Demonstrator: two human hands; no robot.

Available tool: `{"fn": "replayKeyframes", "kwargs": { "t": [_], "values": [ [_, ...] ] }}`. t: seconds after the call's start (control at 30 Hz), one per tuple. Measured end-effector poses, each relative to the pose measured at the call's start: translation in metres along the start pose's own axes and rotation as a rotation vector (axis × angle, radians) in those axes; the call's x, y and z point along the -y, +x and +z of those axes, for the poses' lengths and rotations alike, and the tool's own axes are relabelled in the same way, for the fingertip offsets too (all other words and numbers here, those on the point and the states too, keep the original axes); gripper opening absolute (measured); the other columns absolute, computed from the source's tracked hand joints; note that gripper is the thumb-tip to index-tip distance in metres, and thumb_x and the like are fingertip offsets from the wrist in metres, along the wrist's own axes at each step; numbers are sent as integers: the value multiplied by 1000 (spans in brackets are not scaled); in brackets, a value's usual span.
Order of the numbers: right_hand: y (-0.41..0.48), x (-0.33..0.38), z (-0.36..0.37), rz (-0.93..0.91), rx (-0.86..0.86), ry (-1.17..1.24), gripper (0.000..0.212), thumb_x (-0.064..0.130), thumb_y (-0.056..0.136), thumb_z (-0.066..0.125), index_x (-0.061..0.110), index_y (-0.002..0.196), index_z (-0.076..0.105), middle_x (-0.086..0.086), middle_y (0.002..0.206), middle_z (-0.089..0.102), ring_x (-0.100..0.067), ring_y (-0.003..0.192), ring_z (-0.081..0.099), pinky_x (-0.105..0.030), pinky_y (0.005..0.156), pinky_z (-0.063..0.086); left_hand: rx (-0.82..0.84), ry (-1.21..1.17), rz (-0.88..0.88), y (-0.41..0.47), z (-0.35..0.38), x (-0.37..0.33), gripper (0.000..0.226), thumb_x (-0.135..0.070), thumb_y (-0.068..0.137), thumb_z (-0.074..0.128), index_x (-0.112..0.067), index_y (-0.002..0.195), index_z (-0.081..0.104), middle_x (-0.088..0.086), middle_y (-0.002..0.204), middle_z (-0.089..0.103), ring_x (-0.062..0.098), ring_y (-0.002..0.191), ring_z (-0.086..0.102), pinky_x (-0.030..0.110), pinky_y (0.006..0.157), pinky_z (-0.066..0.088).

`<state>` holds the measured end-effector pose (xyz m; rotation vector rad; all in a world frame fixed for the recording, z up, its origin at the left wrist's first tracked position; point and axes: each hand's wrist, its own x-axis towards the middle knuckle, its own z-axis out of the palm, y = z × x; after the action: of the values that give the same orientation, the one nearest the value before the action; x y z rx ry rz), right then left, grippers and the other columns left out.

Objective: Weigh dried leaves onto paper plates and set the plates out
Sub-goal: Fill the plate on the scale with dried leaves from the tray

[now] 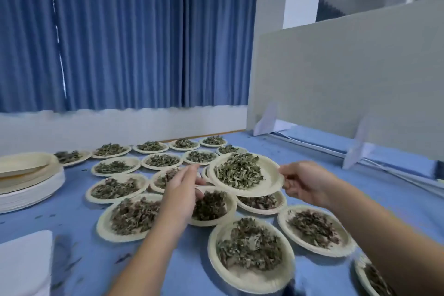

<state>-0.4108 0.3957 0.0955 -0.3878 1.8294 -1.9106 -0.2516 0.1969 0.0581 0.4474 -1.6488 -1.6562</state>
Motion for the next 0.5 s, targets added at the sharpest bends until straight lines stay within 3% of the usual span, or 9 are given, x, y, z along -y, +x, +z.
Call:
{"fn": "replayKeyframes", "kwargs": {
  "t": [0.2, 0.3, 0.5],
  "values": [
    [38, 0, -88, 32, -284, 22, 17, -2, 98, 41, 5, 82, 44, -8, 66, 37, -14, 39, 44, -18, 33, 32, 12, 26, 54, 4, 10, 40, 36, -29, 102, 40, -39, 87, 72, -9, 72, 63, 8, 54, 52, 26, 56, 42],
    [64, -11, -117, 90, -389, 17, 18, -2, 99, 39, 5, 82, 42, -7, 68, 35, -17, 51, 39, -18, 32, 34, -1, 38, 23, 11, 6, 53, 38, -27, 103, 40, -35, 86, 73, -3, 72, 62, 9, 52, 50, 28, 55, 38],
    [103, -42, -144, 183, -536, 16, 23, -2, 100, 31, 4, 79, 40, -9, 71, 35, -16, 46, 36, -17, 36, 31, -51, 40, 1, 26, 1, 66, 39, -31, 103, 39, -37, 84, 73, -6, 70, 64, 8, 51, 51, 27, 53, 38]
  ]
}}
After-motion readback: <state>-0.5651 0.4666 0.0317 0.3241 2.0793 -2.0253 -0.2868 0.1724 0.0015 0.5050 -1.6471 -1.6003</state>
